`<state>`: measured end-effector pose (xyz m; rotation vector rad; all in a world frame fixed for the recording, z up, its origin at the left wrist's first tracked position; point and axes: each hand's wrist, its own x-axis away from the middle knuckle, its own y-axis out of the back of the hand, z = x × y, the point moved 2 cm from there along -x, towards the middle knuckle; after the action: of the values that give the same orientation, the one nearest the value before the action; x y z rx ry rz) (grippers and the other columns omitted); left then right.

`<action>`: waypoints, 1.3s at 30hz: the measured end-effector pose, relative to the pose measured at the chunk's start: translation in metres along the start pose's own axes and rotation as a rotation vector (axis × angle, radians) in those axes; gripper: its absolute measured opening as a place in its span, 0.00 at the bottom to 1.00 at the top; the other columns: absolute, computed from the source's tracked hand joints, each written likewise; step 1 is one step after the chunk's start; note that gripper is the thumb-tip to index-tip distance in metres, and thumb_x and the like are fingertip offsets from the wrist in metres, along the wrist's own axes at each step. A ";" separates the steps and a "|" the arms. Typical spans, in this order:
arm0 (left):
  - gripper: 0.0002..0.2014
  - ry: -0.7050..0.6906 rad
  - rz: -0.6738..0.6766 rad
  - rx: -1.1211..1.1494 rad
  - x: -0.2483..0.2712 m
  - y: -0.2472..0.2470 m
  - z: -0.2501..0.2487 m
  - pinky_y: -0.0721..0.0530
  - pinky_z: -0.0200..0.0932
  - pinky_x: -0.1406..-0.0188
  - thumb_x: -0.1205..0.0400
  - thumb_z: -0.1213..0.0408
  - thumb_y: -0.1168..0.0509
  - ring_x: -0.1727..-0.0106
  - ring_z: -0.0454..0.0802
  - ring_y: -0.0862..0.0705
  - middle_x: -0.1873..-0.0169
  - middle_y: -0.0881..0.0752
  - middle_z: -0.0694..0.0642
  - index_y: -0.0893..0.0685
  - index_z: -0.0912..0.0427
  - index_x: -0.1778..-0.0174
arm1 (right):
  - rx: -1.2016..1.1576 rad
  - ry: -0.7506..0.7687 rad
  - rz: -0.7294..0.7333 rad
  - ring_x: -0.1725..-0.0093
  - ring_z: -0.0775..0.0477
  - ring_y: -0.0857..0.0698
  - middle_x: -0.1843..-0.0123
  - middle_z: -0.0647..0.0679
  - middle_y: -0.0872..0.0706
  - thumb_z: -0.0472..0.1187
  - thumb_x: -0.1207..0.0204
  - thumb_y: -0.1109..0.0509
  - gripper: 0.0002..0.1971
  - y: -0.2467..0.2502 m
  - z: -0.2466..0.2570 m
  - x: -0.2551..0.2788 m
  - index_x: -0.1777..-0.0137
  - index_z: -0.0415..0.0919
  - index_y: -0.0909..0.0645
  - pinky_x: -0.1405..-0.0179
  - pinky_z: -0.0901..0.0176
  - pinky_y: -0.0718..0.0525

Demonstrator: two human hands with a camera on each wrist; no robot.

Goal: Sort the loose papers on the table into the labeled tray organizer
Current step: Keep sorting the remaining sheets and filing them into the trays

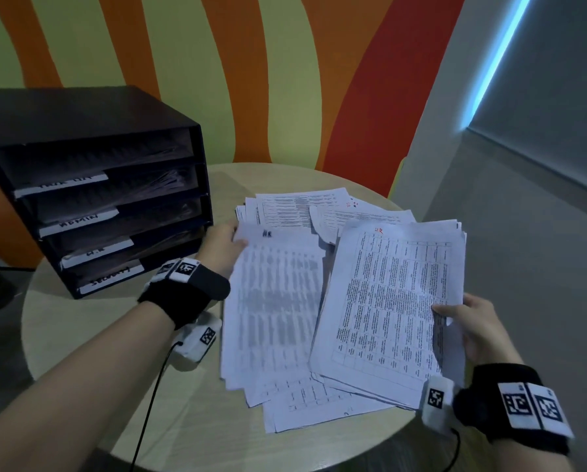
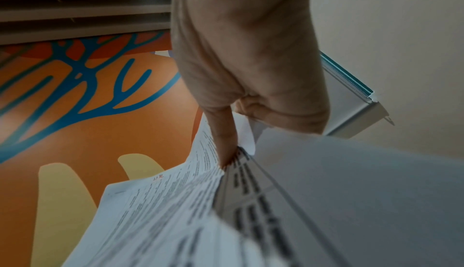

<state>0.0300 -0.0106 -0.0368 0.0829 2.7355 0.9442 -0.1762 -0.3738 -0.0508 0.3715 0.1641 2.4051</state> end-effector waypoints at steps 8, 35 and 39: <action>0.09 -0.311 -0.428 0.610 -0.008 0.076 -0.076 0.25 0.38 0.55 0.16 0.67 0.38 0.59 0.47 0.21 0.60 0.19 0.53 0.23 0.46 0.56 | 0.030 0.010 -0.007 0.51 0.35 0.14 0.52 0.37 0.13 0.21 0.24 0.34 0.13 0.000 -0.003 -0.001 0.43 0.33 0.17 0.45 0.46 0.17; 0.19 0.207 0.027 0.607 0.017 -0.064 -0.057 0.33 0.44 0.42 0.12 0.54 0.42 0.42 0.52 0.28 0.42 0.28 0.56 0.33 0.61 0.30 | -0.138 0.112 0.234 0.54 0.40 0.09 0.53 0.35 0.09 0.25 0.32 0.23 0.13 -0.077 0.023 0.039 0.47 0.28 0.15 0.53 0.52 0.12; 0.17 0.249 0.067 0.496 0.015 -0.055 -0.043 0.27 0.39 0.65 0.14 0.56 0.38 0.55 0.49 0.23 0.51 0.25 0.57 0.33 0.59 0.35 | -0.073 0.116 0.212 0.54 0.34 0.13 0.53 0.30 0.12 0.21 0.31 0.26 0.13 -0.074 0.017 0.035 0.46 0.22 0.18 0.55 0.48 0.16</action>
<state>0.0059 -0.0780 -0.0410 0.1549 3.1549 0.2829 -0.1504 -0.2952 -0.0427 0.2247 0.0922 2.6358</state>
